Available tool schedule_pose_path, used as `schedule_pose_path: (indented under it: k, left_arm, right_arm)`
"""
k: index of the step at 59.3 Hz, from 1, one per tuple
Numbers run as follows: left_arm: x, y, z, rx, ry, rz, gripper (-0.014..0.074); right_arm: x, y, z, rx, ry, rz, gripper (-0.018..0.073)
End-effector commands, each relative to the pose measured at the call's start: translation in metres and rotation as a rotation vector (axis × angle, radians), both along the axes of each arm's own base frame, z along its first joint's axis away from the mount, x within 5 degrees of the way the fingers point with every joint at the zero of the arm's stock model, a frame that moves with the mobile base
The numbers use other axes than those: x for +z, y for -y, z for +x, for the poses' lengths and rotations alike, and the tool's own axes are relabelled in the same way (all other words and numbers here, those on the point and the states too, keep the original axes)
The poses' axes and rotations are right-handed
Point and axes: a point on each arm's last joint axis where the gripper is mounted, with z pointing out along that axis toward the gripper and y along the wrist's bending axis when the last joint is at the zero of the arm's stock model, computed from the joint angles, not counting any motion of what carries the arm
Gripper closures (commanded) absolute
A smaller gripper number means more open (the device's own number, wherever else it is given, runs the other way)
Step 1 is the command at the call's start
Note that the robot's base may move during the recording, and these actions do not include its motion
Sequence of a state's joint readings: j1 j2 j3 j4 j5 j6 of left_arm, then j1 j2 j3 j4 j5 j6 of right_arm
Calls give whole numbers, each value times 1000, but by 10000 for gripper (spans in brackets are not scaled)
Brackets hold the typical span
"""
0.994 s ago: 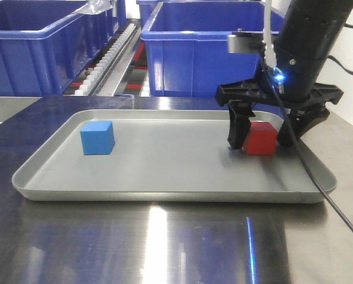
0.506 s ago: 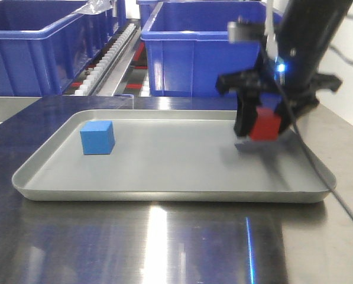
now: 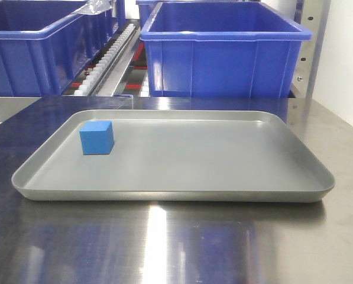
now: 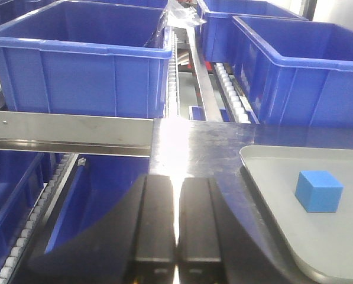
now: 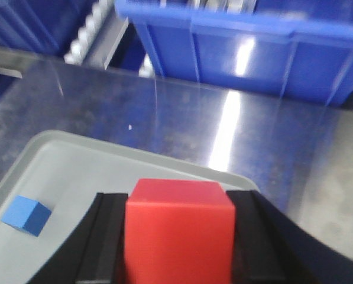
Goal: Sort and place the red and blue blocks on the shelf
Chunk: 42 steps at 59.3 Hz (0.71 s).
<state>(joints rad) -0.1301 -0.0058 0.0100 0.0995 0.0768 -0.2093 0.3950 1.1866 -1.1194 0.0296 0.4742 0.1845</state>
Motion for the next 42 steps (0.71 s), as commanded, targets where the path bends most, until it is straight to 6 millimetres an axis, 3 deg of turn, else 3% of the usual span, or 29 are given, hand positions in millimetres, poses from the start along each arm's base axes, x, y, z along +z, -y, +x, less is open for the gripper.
schedule_pose_path:
  k: [1, 10, 23, 31, 42]
  left_arm:
    - [-3, 1, 0, -13, 69, -17, 470]
    - [-3, 1, 0, -13, 69, -17, 470]
    - [-3, 1, 0, -13, 69, -17, 470]
    - [-3, 1, 0, -13, 69, -17, 470]
    - [-3, 1, 0, -13, 69, -17, 470]
  right_arm:
    - [19, 19, -25, -35, 184, 56, 501]
    - [-10, 51, -61, -123, 211, 57, 501]
    - [-36, 78, -96, -234, 229, 49, 501]
    - [-45, 86, -108, -283, 241, 47, 501]
    - [-49, 87, -110, -289, 231, 43, 501]
